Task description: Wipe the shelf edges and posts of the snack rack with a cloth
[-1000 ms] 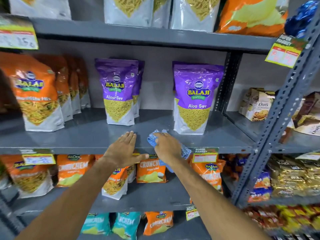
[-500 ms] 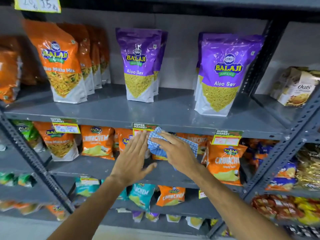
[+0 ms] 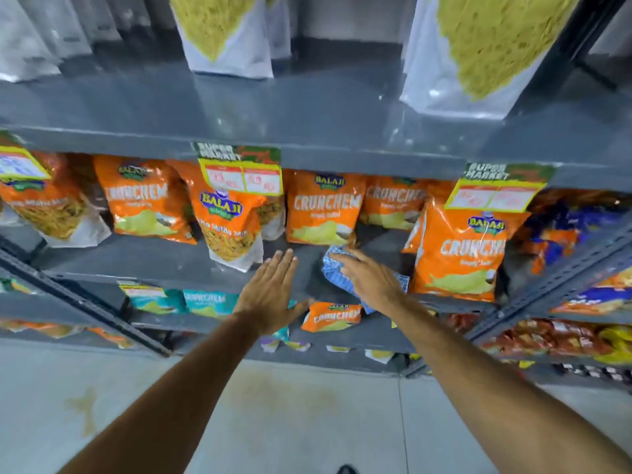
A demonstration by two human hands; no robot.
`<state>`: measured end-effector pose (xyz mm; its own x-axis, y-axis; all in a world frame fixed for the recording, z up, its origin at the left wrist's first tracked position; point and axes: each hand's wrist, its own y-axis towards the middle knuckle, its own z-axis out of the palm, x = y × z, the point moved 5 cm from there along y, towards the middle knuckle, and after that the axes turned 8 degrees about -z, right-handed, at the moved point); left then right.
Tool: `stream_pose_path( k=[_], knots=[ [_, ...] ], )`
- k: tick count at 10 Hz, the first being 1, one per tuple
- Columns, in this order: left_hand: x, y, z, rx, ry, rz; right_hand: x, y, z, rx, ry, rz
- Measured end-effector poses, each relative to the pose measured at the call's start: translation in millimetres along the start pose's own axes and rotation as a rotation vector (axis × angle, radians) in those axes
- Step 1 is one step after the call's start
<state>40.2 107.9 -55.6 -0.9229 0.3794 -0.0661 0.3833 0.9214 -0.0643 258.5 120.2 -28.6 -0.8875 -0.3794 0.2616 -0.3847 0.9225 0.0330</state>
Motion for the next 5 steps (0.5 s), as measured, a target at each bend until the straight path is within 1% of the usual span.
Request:
stream_pose_path(
  k=[1, 2, 3, 4, 5],
  knots=[
    [-4, 24, 33, 0.035, -0.054, -0.033, -16, 14, 29, -0.034, -0.031, -0.070],
    [-9, 38, 57, 0.044, -0.081, -0.030, -26, 17, 52, -0.099, -0.149, -0.196],
    [-12, 43, 71, 0.056, -0.064, -0.062, -28, 12, 62, -0.076, -0.179, -0.201],
    [-11, 43, 72, 0.062, -0.047, -0.080, -34, 15, 65, -0.035, -0.135, -0.191],
    [-15, 41, 61, 0.013, -0.059, -0.065, -32, 11, 55, -0.035, -0.052, -0.182]
  ],
)
